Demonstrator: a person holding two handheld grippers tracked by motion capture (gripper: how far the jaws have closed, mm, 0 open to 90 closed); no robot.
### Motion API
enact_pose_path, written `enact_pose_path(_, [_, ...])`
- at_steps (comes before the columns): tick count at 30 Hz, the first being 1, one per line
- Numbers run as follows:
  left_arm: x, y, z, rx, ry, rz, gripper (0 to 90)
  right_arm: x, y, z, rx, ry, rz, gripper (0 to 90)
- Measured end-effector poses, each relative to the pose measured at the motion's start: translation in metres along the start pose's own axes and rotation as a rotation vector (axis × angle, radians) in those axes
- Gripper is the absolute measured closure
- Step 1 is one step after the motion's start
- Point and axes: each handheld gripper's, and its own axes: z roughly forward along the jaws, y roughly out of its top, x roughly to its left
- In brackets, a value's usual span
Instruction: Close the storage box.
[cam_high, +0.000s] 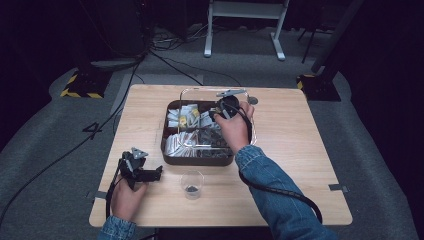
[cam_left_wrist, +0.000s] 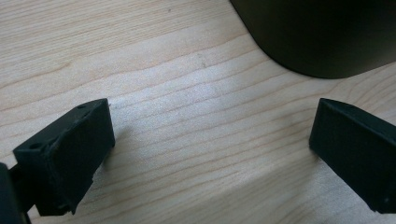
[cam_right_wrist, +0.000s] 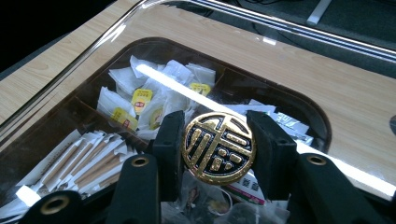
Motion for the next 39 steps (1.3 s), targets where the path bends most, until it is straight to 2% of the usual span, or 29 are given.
enact_pose_path(15, [0.0, 0.0, 0.0, 0.002, -0.001, 0.002, 0.4, 0.024, -0.004, 0.027, 0.034, 0.009, 0.009, 58.8])
enact_pose_path(39, [0.0, 0.0, 0.0, 0.003, 0.0, 0.002, 0.4, 0.038, -0.018, 0.055, 0.081, -0.01, 0.007, 58.8])
